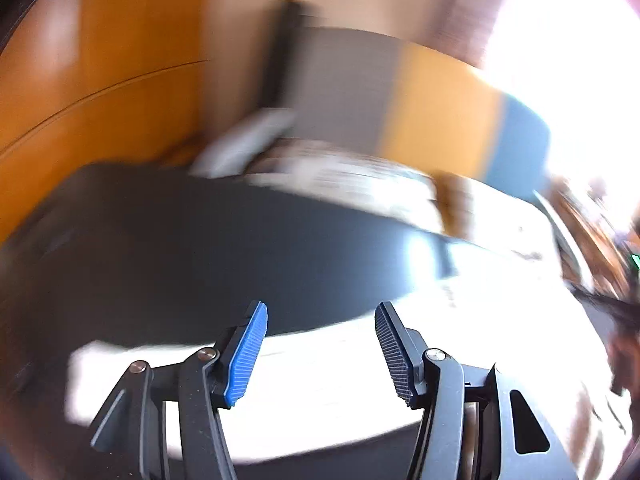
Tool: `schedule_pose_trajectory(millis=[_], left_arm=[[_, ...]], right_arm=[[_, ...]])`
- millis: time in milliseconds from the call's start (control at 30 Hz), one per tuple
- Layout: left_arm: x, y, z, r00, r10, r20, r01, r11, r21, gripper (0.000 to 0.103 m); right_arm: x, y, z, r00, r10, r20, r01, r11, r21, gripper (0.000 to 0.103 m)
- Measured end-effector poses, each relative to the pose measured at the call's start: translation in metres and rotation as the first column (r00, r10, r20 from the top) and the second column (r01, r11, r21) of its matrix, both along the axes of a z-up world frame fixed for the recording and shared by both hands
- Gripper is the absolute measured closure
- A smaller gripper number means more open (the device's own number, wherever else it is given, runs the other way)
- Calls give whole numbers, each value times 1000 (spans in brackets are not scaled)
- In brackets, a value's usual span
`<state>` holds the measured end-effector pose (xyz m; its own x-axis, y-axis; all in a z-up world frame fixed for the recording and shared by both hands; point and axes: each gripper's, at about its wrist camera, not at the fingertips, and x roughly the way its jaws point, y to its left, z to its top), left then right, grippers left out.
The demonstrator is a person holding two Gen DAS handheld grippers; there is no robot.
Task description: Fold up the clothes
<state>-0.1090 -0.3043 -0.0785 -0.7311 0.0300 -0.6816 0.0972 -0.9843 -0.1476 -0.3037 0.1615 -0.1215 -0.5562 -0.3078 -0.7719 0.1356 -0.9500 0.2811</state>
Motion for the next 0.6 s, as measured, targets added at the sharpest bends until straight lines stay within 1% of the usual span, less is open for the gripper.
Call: schedule_pose_trajectory(millis=[33, 67, 100, 167, 200, 267, 367, 433, 500, 567, 600], left_arm=[[-19, 31, -2, 997, -82, -3, 82, 996, -18, 45], [-40, 62, -3, 987, -161, -6, 161, 986, -41, 45], [-65, 89, -6, 973, -229, -4, 228, 970, -85, 45], [-97, 144, -17, 940, -339, 24, 337, 921, -197, 45], [-111, 164, -23, 927, -373, 35, 370, 897, -243, 45], [-126, 202, -34, 897, -438, 59, 437, 858, -269, 45], [-168, 219, -41, 874, -477, 91, 483, 833, -268, 45], [-192, 220, -52, 852, -511, 112, 522, 820, -234, 45], [-205, 224, -61, 832, -538, 134, 555, 803, -218, 45], [-216, 237, -69, 818, -555, 153, 575, 786, -228, 43], [-221, 238, -74, 816, -554, 166, 579, 782, -233, 42]], right_arm=[[-4, 6, -1, 1000, 0, 10, -1, 1000, 17, 86], [-8, 9, -3, 1000, 8, 20, -9, 999, 36, 86], [-11, 11, -6, 999, 25, 26, -27, 998, 58, 85], [-17, 9, -8, 998, 60, 8, -60, 990, 126, 84], [-21, 7, -10, 997, 80, 5, -80, 987, 143, 84], [-28, 2, -13, 993, 119, -2, -116, 977, 177, 84], [-41, -8, -21, 983, 182, 6, -179, 960, 214, 84], [-50, -13, -29, 977, 214, 22, -213, 949, 231, 83], [-57, -18, -39, 971, 235, 44, -239, 939, 248, 83], [-62, -22, -49, 967, 247, 63, -255, 927, 274, 83], [-62, -24, -50, 968, 247, 41, -248, 923, 294, 83]])
